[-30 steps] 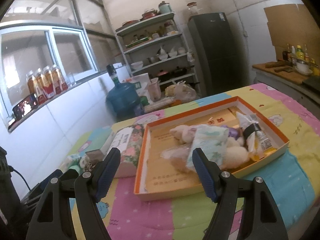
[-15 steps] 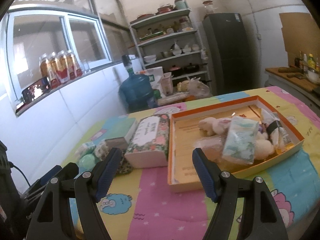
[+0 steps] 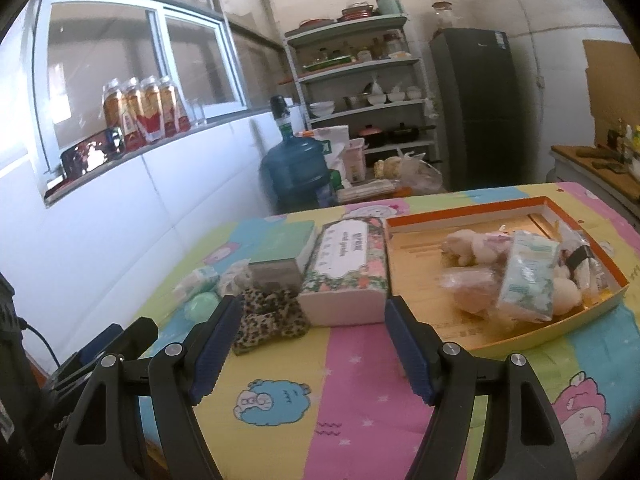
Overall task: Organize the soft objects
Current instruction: 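Withdraw both open tools from the box back toward the pile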
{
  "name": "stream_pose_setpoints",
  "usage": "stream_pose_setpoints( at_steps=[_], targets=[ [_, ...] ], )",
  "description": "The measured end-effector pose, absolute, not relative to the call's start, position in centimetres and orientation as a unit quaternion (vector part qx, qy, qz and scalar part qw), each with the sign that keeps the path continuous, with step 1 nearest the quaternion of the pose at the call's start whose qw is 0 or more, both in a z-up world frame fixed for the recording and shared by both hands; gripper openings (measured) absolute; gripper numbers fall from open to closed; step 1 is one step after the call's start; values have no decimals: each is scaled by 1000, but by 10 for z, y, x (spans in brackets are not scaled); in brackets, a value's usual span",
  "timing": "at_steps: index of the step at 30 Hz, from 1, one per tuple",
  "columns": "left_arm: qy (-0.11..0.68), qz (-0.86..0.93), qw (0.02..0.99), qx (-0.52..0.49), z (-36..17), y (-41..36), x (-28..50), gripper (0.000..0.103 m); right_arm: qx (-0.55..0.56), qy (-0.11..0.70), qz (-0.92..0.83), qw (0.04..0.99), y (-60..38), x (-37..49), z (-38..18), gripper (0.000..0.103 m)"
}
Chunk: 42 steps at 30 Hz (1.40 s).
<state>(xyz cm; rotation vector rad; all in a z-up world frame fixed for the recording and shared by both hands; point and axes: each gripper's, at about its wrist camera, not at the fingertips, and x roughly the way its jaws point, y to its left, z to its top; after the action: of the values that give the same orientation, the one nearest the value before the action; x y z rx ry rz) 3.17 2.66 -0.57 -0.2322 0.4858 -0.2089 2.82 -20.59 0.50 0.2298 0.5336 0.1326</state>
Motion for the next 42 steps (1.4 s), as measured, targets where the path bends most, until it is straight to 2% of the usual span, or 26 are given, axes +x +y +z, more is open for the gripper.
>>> stream_pose_setpoints(
  at_steps=[24,36,42],
  targets=[
    [263,-34,952,-150,-28,95,46,94,77,301,120,943,-137,57,-11,76],
    [270,-9,951,-152,-26,115,77,94,86,322,191,923,-101,110,-16,76],
    [270,-6,953,-140,-17,122,98,94,50,348,214,911,-79,132,-32,76]
  ],
)
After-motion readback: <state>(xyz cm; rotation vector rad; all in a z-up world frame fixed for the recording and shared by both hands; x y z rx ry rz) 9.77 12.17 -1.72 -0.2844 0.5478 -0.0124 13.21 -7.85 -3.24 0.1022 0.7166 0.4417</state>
